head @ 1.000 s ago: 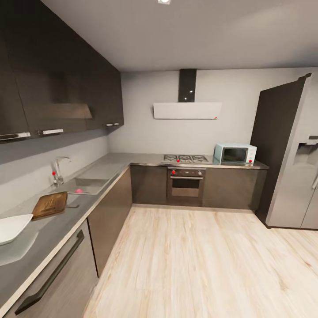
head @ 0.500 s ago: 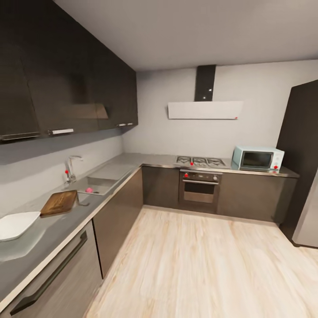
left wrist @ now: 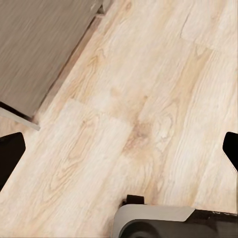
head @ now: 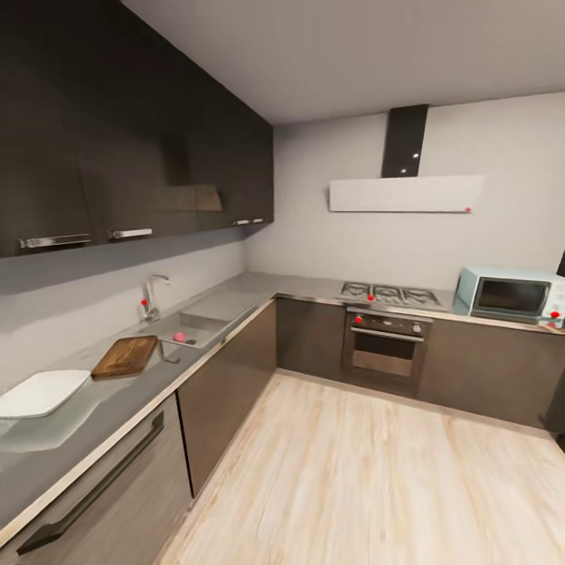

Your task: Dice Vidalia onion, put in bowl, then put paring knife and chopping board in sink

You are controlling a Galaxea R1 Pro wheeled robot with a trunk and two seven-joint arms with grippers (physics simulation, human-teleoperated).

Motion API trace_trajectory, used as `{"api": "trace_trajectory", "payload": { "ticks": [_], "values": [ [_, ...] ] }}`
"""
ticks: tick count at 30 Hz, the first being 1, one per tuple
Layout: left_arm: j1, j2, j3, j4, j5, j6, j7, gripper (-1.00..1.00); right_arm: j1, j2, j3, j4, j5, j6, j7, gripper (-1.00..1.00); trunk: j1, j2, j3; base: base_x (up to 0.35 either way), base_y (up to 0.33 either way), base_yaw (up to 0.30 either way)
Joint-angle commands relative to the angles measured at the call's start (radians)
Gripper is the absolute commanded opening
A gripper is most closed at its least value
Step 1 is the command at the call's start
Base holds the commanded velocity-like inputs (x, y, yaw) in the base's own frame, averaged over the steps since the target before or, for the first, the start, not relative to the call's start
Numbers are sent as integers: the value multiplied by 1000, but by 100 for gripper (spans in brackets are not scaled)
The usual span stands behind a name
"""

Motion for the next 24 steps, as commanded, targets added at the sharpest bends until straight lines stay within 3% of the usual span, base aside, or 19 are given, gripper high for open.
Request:
{"api": "trace_trajectory", "payload": {
  "ticks": [1, 16, 24],
  "values": [
    [1, 0, 2, -1, 3, -1, -1, 100, 1, 0, 1, -1, 0, -1, -1, 100, 1, 0, 0, 223, -229, 284],
    [1, 0, 3, -1, 3, -1, 0, 100, 1, 0, 1, 0, 0, 0, -1, 100, 1, 0, 0, 226, -225, 284],
    [1, 0, 3, -1, 4, -1, 1, 100, 1, 0, 1, 5, 0, 0, -1, 100, 1, 0, 0, 214, -14, 284]
  ]
}}
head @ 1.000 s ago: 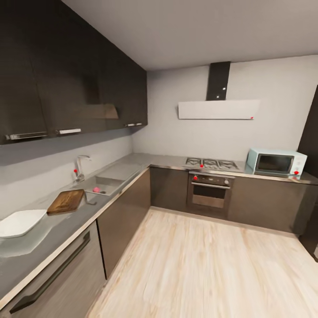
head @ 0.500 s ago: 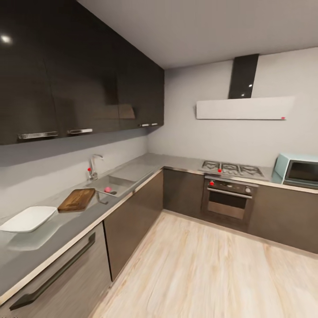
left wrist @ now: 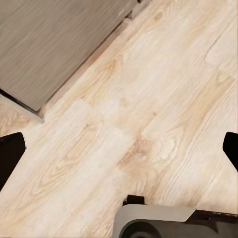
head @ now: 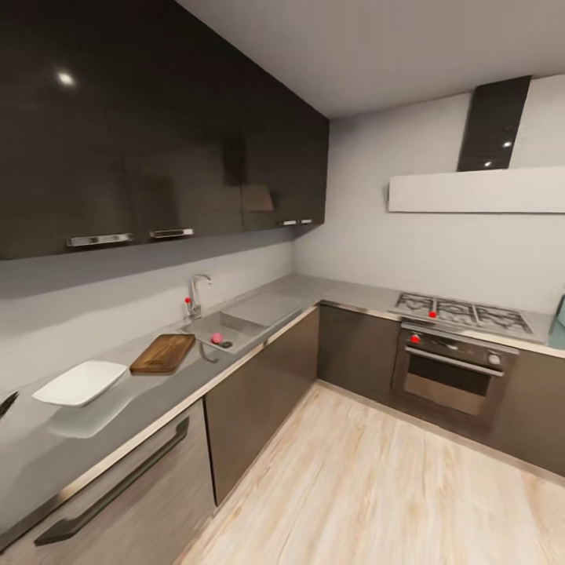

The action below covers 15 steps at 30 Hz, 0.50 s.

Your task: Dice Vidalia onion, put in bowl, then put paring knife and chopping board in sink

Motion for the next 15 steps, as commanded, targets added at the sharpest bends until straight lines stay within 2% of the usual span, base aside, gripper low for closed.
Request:
{"api": "trace_trajectory", "payload": {
  "ticks": [1, 15],
  "values": [
    [1, 0, 1, -1, 3, -1, -1, 100, 1, 0, 1, -1, 0, -1, -1, 100, 1, 0, 0, 129, 177, 284],
    [1, 0, 1, -1, 3, -1, -1, 100, 1, -1, 1, 0, 0, -1, 0, 100, 1, 0, 0, 20, 265, 269]
  ]
}}
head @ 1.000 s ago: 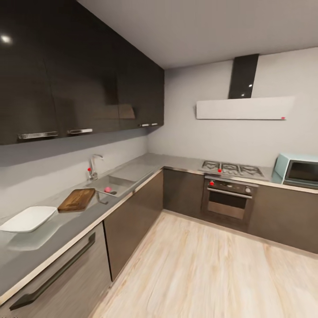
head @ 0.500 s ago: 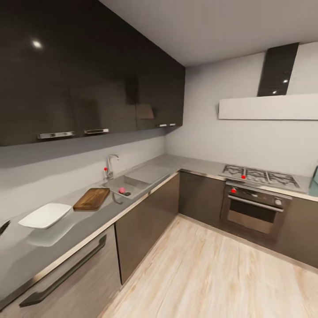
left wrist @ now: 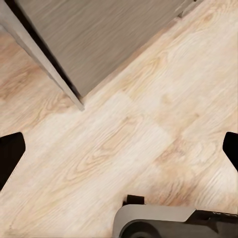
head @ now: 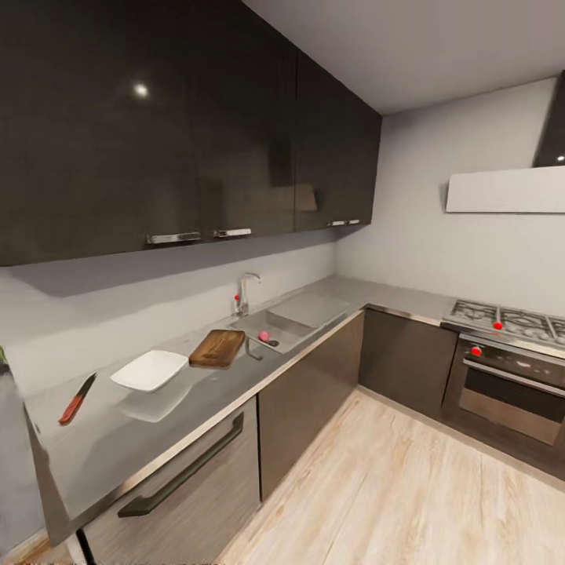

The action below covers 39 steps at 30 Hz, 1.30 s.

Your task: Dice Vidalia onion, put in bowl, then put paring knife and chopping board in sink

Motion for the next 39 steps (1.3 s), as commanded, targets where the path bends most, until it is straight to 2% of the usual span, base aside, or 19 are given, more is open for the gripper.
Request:
{"api": "trace_trajectory", "payload": {
  "ticks": [1, 12, 15, 28, 39],
  "values": [
    [1, 0, 1, -1, 3, -2, -1, 100, 1, -1, 1, -1, 0, -1, 0, 100, 0, 0, 0, 0, 86, 75],
    [1, 0, 1, -1, 3, -2, 0, 100, 0, -5, 1, -1, 2, -2, 2, 100, 0, 0, 0, 0, 20, 17],
    [2, -16, 0, -14, -5, -7, -5, 100, 17, -9, -14, 16, 11, 11, 19, 100, 0, 0, 0, 0, 0, 0],
    [2, -30, 1, -10, -2, -7, -4, 100, 77, -12, -10, 49, 0, 8, 92, 100, 0, 0, 0, 0, -1, 0],
    [2, -34, 2, -10, 0, -7, 0, 100, 76, -9, -9, 48, -1, 8, 154, 100, 0, 0, 0, -48, -262, 40]
  ]
}}
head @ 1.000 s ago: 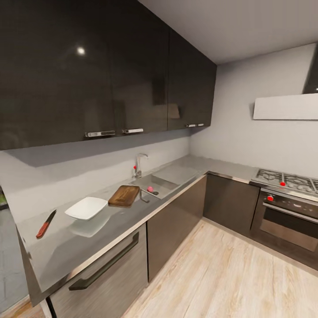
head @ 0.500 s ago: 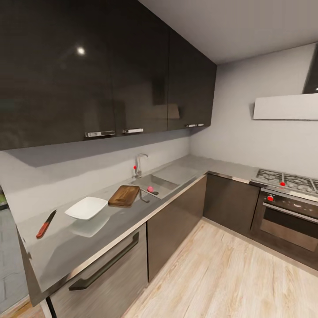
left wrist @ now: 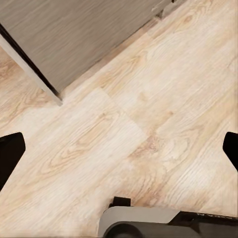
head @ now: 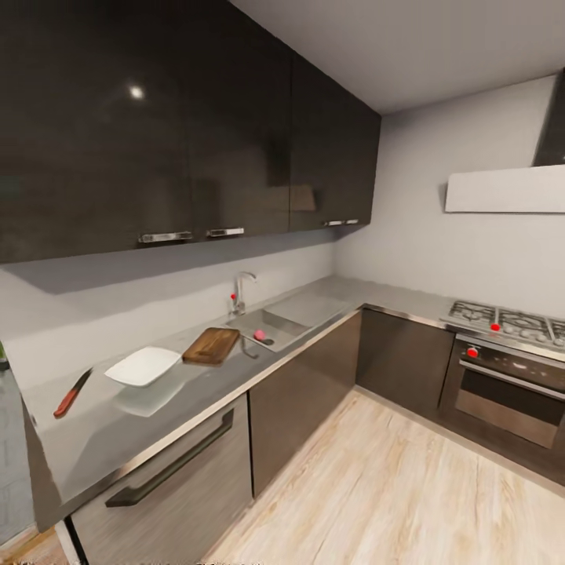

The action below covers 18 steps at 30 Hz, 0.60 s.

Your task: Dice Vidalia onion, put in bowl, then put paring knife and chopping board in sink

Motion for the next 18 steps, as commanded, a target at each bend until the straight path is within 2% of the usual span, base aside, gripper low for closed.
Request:
{"api": "trace_trajectory", "payload": {
  "ticks": [1, 10, 18],
  "values": [
    [1, -1, 3, -1, 2, -1, 0, 100, 1, 0, 0, -1, 0, -1, 8, 100, 0, 0, 0, -10, -313, 196],
    [1, -1, 4, -2, 3, -1, 1, 100, 0, 2, 0, -1, 0, -2, 71, 100, 0, 0, -7, -2, -315, 245],
    [1, -1, 5, -3, 3, -1, 1, 100, 0, 3, 0, -1, 2, -1, 70, 100, 0, 0, -14, 0, -316, 258]
  ]
}}
